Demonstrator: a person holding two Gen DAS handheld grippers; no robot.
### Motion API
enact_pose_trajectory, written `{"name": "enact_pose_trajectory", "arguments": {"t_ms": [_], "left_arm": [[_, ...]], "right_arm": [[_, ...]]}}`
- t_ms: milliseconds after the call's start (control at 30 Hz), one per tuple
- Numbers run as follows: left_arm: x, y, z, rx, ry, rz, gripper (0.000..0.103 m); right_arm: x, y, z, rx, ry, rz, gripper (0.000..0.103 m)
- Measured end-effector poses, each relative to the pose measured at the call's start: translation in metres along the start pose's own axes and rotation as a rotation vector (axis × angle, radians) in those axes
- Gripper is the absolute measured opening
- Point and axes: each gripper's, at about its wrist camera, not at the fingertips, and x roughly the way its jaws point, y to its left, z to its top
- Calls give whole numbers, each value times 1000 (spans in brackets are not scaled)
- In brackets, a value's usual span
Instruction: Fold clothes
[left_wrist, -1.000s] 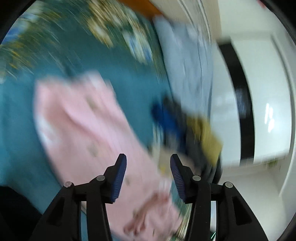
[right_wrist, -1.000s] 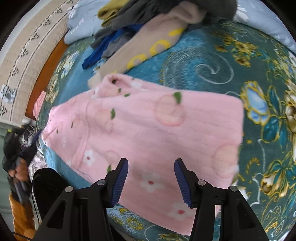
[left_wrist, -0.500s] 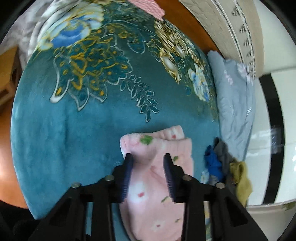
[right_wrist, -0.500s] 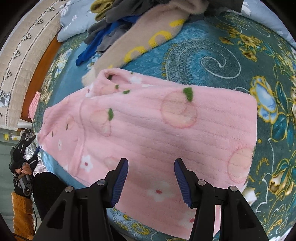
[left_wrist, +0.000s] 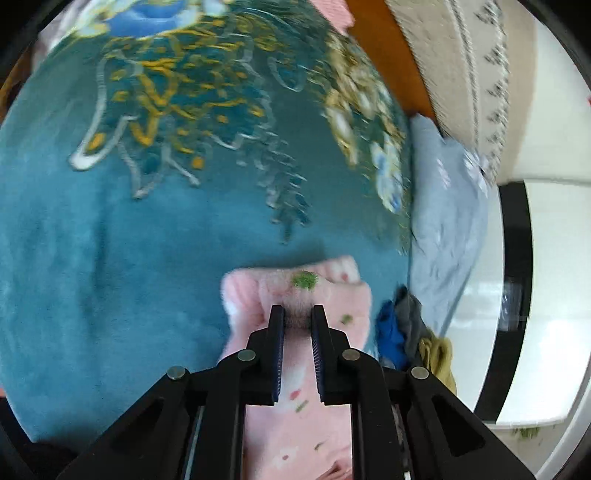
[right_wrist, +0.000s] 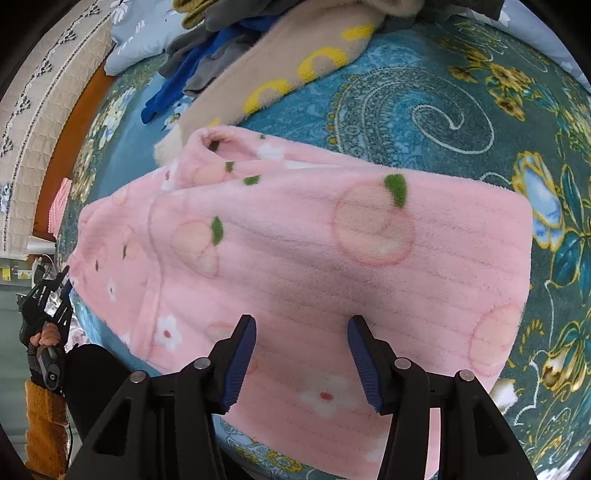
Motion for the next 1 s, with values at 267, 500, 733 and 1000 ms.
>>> {"name": "enact_pose_trajectory", "arguments": {"t_ms": [267, 500, 733, 1000], "left_arm": [[10, -4, -5, 40, 32, 101, 52], [27, 10, -2, -30, 107, 118, 59], [30, 23, 1, -99, 116, 18, 55], [21, 5, -5, 0, 98, 38, 32]], "right_arm": [[3, 6, 2, -6, 8, 2, 56], [6, 6, 2, 1, 11, 5, 56], [7, 10, 4, -7, 6, 20, 56], [2, 12, 3, -20, -23, 53, 56]]}}
